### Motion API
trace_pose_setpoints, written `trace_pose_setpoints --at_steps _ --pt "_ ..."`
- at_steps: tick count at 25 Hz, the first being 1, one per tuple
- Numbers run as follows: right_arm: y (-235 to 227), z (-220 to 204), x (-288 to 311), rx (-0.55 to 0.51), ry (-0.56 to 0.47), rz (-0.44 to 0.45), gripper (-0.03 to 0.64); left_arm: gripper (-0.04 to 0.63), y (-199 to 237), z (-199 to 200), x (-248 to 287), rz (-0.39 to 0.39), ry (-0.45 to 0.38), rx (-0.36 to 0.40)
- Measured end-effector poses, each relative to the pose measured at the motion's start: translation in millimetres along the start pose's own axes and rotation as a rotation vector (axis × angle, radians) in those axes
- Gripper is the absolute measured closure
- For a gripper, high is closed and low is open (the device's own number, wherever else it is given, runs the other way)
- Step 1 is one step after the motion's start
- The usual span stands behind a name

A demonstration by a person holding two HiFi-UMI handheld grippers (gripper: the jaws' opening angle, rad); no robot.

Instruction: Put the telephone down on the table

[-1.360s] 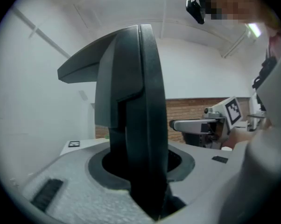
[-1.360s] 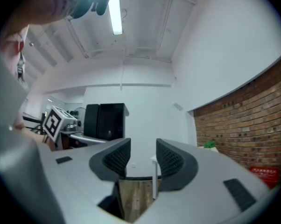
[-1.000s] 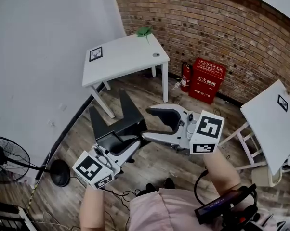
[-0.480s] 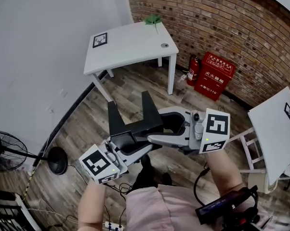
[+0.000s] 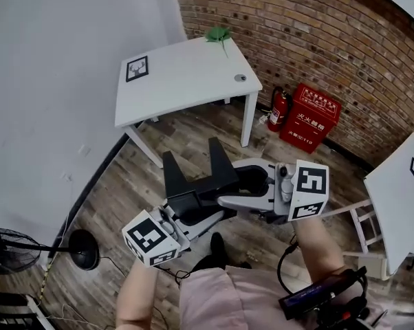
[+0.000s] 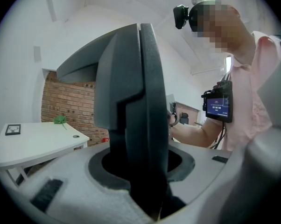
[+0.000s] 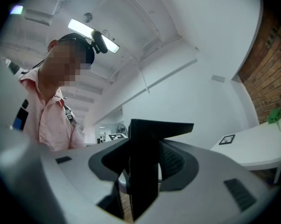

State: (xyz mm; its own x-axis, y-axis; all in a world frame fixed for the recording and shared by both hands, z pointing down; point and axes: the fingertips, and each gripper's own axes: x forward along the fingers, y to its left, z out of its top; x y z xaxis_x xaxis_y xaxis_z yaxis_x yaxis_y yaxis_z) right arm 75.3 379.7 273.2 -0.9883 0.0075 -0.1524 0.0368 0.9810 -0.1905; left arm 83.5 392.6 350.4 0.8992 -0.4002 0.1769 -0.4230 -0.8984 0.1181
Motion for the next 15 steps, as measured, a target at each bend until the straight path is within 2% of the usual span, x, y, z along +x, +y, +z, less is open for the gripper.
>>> trace_pose_setpoints --at_steps 7,15 --pt "-62 19 37 -0.023 -0.014 -0.036 0.433 0.426 73 18 -9 -0.039 0.004 0.019" --pt "-106 21 54 -0.028 -0.015 -0.068 0.431 0.426 119 19 -8 -0.073 0.007 0.025"
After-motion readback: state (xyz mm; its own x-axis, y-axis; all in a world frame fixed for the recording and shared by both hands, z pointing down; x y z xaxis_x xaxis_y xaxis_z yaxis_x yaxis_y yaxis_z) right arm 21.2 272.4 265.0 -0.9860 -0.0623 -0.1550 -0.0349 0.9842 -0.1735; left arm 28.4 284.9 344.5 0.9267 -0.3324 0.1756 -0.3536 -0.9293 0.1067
